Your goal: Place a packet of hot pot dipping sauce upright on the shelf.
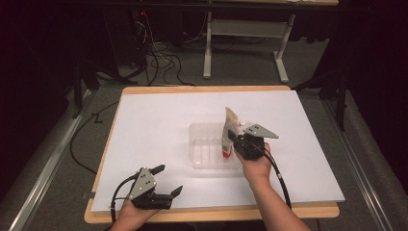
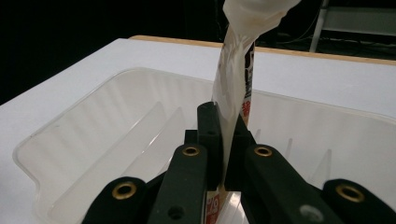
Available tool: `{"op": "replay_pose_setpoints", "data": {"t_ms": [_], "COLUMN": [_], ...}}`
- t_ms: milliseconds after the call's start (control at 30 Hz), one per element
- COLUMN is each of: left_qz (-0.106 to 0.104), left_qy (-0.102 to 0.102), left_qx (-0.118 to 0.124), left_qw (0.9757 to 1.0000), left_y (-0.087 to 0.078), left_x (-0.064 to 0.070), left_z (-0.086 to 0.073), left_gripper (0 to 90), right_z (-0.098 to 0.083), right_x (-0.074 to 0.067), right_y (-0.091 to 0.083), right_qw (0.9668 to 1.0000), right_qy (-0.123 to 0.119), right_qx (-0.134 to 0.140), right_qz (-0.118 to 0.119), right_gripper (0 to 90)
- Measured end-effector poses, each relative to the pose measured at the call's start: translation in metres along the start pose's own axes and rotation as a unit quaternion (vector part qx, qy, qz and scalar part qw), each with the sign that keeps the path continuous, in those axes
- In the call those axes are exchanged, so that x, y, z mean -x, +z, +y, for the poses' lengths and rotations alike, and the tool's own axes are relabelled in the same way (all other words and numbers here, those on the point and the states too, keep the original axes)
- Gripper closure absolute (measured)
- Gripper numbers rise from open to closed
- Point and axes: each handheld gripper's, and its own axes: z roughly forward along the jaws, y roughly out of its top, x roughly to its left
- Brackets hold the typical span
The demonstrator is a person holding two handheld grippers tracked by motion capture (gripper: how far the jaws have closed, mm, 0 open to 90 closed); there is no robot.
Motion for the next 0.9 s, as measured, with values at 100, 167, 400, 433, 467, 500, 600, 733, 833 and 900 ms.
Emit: {"op": "replay_pose_setpoints", "data": {"t_ms": [100,167,400,433,467,500,600,733,833,900], "left_qz": [-0.001,-0.002,-0.001,-0.001,-0.002,-0.002,-0.003,-0.003,-0.004,-0.004], "left_qy": [0.001,0.0,-0.001,-0.001,0.0,0.001,0.002,0.002,0.002,0.002], "left_qx": [0.001,0.002,0.001,0.001,0.0,0.001,0.001,0.001,0.001,0.001], "left_qw": [1.0,1.0,1.0,1.0,1.0,1.0,1.0,1.0,1.0,1.0], "left_y": [0.0,0.0,0.0,0.0,0.0,0.0,0.001,0.001,0.001,0.001], "left_x": [0.0,0.0,0.0,0.0,0.0,0.001,0.001,0.0,0.0,0.001], "left_z": [0.0,0.0,0.0,0.0,0.0,0.0,0.0,0.0,0.0,0.0], "left_gripper": [11.1,11.1,11.2,11.2,11.2,11.2,11.2,11.2,11.2,11.2], "right_z": [-0.001,-0.003,-0.013,-0.013,-0.013,-0.014,-0.016,-0.019,-0.021,-0.024], "right_x": [-0.001,-0.003,-0.005,-0.005,-0.006,-0.007,-0.009,-0.009,-0.01,-0.011], "right_y": [0.001,0.002,0.002,0.002,0.002,0.0,-0.002,-0.005,-0.008,-0.01], "right_qw": [1.0,0.9999,0.9998,0.9998,0.9998,0.9998,0.9996,0.9996,0.9995,0.9994], "right_qy": [-0.007,-0.009,-0.012,-0.012,-0.013,-0.015,-0.019,-0.022,-0.022,-0.025], "right_qx": [-0.004,-0.006,-0.017,-0.017,-0.015,-0.017,-0.018,-0.019,-0.022,-0.023], "right_qz": [-0.002,-0.003,-0.001,-0.001,-0.001,-0.002,0.0,0.002,0.005,0.007], "right_gripper": [89.8,89.7,89.0,89.0,88.8,88.8,88.7,88.6,88.1,87.8]}}
